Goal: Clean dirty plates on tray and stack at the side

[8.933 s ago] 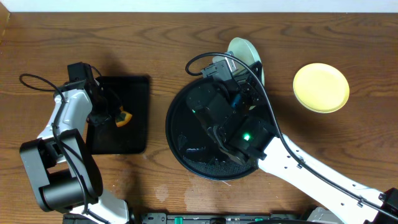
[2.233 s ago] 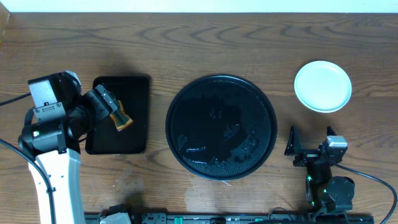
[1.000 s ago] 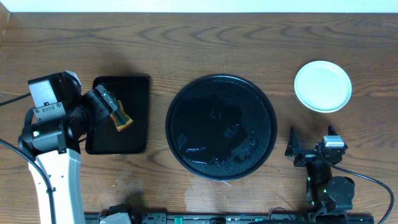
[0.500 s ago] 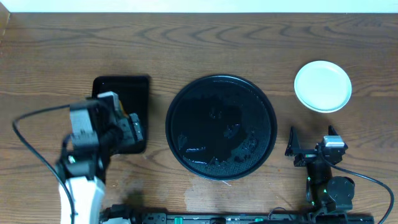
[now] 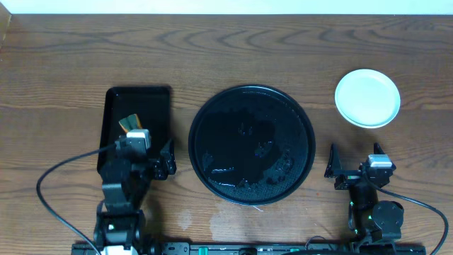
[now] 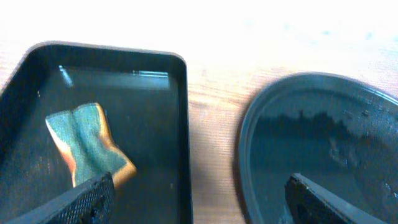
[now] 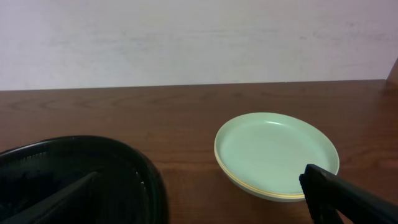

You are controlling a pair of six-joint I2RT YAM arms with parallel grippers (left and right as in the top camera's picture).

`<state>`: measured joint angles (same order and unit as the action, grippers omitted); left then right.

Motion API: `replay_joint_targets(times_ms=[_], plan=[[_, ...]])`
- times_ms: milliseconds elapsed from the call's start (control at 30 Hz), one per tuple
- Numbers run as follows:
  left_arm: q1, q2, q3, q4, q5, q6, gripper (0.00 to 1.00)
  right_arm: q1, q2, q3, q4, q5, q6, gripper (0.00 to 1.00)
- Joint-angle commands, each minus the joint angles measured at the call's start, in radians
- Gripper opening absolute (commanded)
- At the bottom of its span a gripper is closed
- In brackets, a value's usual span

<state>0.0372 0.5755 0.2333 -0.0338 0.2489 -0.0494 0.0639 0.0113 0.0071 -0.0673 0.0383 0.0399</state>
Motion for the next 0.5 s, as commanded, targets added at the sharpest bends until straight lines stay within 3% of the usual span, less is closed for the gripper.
replay_joint_targets(times_ms=[0, 167, 467], plan=[[-0.004, -0.073, -0.070, 0.062, 0.002, 0.012, 0.88, -0.005, -0.006, -0.002, -0.004, 0.010, -0.011, 0.99], [-0.004, -0.191, -0.171, 0.131, 0.000, 0.013, 0.89, -0.005, -0.006, -0.002, -0.004, 0.010, -0.011, 0.99], [-0.004, -0.433, -0.229, 0.083, -0.022, 0.012, 0.89, -0.005, -0.006, -0.002, -0.004, 0.010, -0.011, 0.99]])
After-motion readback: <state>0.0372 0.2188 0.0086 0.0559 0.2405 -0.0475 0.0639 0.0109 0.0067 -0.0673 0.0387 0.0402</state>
